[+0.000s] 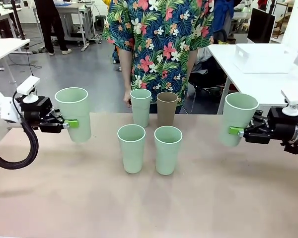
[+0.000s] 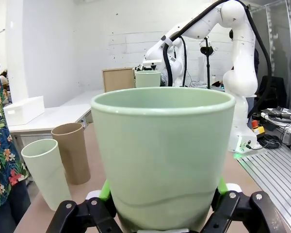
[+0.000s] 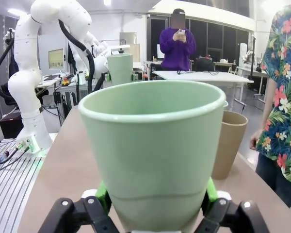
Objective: Stack the cups and store them in the basket.
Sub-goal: Pick up two Reusable plastic cups , one in each hand, then place the stack of Reusable plastic cups into the Pantry Basket.
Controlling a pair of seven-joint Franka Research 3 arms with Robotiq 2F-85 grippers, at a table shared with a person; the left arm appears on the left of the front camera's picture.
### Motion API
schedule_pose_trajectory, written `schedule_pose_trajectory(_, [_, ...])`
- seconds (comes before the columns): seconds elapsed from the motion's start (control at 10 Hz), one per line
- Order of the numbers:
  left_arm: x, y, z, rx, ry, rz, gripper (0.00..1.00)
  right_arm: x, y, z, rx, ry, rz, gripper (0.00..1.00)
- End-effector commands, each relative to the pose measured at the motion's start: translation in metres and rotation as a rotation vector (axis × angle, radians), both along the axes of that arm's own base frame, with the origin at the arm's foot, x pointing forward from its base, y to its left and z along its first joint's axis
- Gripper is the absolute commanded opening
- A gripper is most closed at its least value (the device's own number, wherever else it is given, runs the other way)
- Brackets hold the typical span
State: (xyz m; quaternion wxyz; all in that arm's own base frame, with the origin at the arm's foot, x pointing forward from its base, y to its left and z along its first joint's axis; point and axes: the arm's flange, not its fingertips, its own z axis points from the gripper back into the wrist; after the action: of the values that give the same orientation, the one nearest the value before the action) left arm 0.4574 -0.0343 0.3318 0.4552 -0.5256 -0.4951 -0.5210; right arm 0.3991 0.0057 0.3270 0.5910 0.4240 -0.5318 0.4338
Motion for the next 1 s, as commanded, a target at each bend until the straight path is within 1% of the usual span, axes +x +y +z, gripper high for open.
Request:
schedule_pose_trajectory(0.0, [-0.008, 0.000, 0.006, -0.005, 0.023, 0.018, 0.86, -0.020, 0.004, 0.001, -0.029, 0.022, -0.010, 0.86])
schedule_pose_trajectory(0.1, [-0.012, 0.001, 0.008, -0.012, 0.013, 0.030, 0.86, -0.023, 0.005, 0.000, -0.029, 0.026, -0.015, 0.86])
schedule_pose_trajectory(0.2, [-0.002, 0.000, 0.000, 0.000, 0.004, 0.002, 0.86, 0.000, -0.001, -0.002, -0.013, 0.004, -0.006, 0.86])
schedule_pose_trajectory(0.9, [-0.002, 0.000, 0.000, 0.000, 0.004, 0.002, 0.86, 0.000, -0.001, -0.002, -0.013, 0.004, -0.006, 0.86])
